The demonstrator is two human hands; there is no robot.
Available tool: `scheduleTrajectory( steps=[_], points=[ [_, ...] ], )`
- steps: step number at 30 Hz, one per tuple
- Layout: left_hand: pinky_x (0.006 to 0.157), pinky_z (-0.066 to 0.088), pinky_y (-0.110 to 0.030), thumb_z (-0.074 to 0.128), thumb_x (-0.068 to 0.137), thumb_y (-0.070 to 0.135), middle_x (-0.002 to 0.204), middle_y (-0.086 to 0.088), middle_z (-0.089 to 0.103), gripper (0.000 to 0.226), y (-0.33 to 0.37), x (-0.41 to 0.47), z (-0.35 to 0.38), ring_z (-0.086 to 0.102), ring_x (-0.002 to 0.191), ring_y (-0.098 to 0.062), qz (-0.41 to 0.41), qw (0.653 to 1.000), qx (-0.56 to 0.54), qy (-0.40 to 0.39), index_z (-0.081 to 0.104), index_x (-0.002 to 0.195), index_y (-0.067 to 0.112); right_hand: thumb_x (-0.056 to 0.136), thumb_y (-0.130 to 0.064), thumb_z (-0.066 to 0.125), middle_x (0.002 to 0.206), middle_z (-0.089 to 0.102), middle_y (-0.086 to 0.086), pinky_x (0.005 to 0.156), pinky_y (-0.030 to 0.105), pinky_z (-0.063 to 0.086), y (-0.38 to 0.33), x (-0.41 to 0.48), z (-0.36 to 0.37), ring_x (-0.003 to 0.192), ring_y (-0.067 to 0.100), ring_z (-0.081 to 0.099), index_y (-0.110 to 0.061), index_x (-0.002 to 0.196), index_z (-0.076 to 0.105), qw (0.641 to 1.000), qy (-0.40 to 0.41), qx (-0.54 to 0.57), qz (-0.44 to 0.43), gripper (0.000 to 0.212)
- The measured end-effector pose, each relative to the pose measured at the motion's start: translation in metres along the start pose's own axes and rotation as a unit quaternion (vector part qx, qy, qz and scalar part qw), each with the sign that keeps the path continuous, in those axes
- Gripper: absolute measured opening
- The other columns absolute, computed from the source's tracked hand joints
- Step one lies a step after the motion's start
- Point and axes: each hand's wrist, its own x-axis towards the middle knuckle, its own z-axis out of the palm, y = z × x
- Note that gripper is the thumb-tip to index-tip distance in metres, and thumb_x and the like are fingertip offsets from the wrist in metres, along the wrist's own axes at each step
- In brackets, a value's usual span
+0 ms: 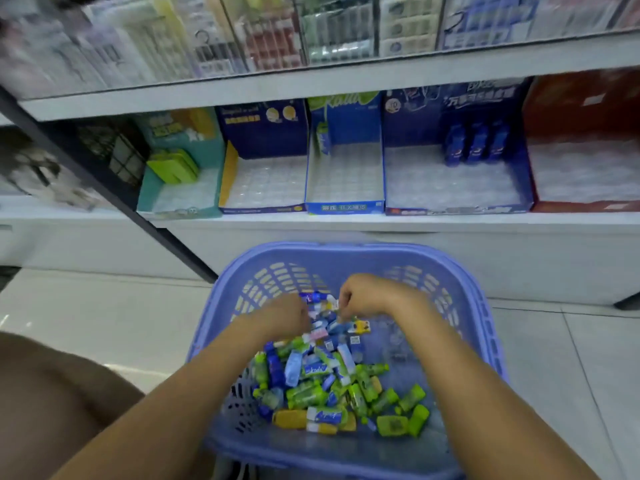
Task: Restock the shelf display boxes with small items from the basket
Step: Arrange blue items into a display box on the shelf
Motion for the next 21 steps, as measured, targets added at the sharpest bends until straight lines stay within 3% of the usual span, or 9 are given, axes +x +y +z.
scheduleTrajectory(
  steps=[2,3,4,6,10,13,17,19,21],
  points=[
    [0.064,0.037,-0.033,0.06,0.091,0.023,0.072,-0.008,0.043,0.025,-0.024,0.001,0.033,0.042,0.063,-0.02,-0.022,0.991,0.067,-0.115,0.058,0.084,-0.001,0.081,-0.019,0.07,0.11,0.067,0.016,0.081,0.035,0.05,0.001,0.022,0.042,0.102,0.029,0.063,-0.004,0.107,0.068,0.998,-0.061,-0.033,-0.006,0.029],
    [0.068,0.04,-0.033,0.063,0.089,0.02,0.084,-0.01,0.05,0.024,-0.035,0.002,0.047,0.049,0.072,-0.022,-0.025,0.988,0.079,-0.129,0.06,0.1,-0.001,0.082,-0.017,0.069,0.115,0.066,0.015,0.085,0.036,0.05,0.003,0.031,0.061,0.104,0.029,0.062,-0.006,0.113,0.065,0.996,-0.077,-0.054,-0.013,0.033],
    [0.072,0.043,-0.034,0.064,0.087,0.015,0.099,-0.013,0.054,0.028,-0.046,0.002,0.057,0.053,0.083,-0.025,-0.029,0.99,0.076,-0.119,0.058,0.111,0.0,0.083,-0.017,0.069,0.118,0.064,0.013,0.086,0.036,0.05,0.005,0.037,0.077,0.105,0.029,0.06,-0.008,0.119,0.062,0.994,-0.083,-0.069,-0.022,0.038],
    [0.08,0.046,-0.036,0.065,0.084,0.007,0.122,-0.018,0.05,0.035,-0.062,0.002,0.07,0.054,0.098,-0.029,-0.017,0.996,0.063,-0.066,0.053,0.116,0.006,0.085,-0.013,0.065,0.124,0.06,0.01,0.089,0.038,0.051,0.009,0.048,0.102,0.107,0.029,0.059,-0.013,0.128,0.056,0.992,-0.08,-0.085,-0.045,0.044],
    [0.089,0.046,-0.039,0.072,0.079,0.013,0.13,-0.016,0.04,0.058,-0.076,0.006,0.079,0.053,0.11,-0.034,0.004,0.997,0.057,-0.047,0.048,0.132,0.014,0.084,-0.006,0.061,0.124,0.059,0.009,0.084,0.035,0.051,0.015,0.064,0.126,0.106,0.028,0.059,-0.015,0.125,0.057,0.995,-0.055,-0.068,-0.053,0.041],
    [0.09,0.045,-0.038,0.067,0.084,0.011,0.13,-0.017,0.044,0.044,-0.071,0.009,0.082,0.052,0.111,-0.033,0.012,0.994,0.093,-0.052,0.053,0.126,0.01,0.089,-0.006,0.056,0.119,0.06,0.013,0.082,0.04,0.05,0.015,0.074,0.128,0.101,0.03,0.058,-0.013,0.121,0.058,0.998,0.004,-0.042,-0.047,0.033],
    [0.082,0.047,-0.039,0.074,0.079,0.02,0.116,-0.019,0.058,0.027,-0.065,0.004,0.076,0.058,0.104,-0.032,0.013,0.989,0.127,-0.08,0.062,0.095,0.002,0.088,-0.007,0.055,0.124,0.057,0.01,0.088,0.033,0.047,-0.006,0.094,0.127,0.109,0.026,0.056,-0.013,0.119,0.058,0.991,0.096,0.065,-0.061,0.031],
    [0.075,0.047,-0.035,0.08,0.073,0.026,0.109,-0.016,0.062,0.036,-0.064,-0.006,0.064,0.061,0.1,-0.03,-0.014,0.989,0.108,-0.098,0.06,0.093,0.004,0.087,-0.014,0.06,0.126,0.057,0.01,0.09,0.032,0.046,-0.023,0.107,0.13,0.112,0.025,0.054,-0.012,0.122,0.056,0.988,0.094,0.099,-0.07,0.035],
    [0.07,0.045,-0.03,0.081,0.072,0.031,0.09,-0.008,0.063,0.035,-0.065,-0.018,0.05,0.063,0.093,-0.026,-0.032,0.992,0.068,-0.099,0.059,0.087,0.007,0.085,-0.017,0.061,0.125,0.056,0.013,0.094,0.036,0.044,-0.038,0.118,0.137,0.117,0.029,0.049,-0.009,0.124,0.053,0.99,0.078,0.096,-0.072,0.041]
  ],
)
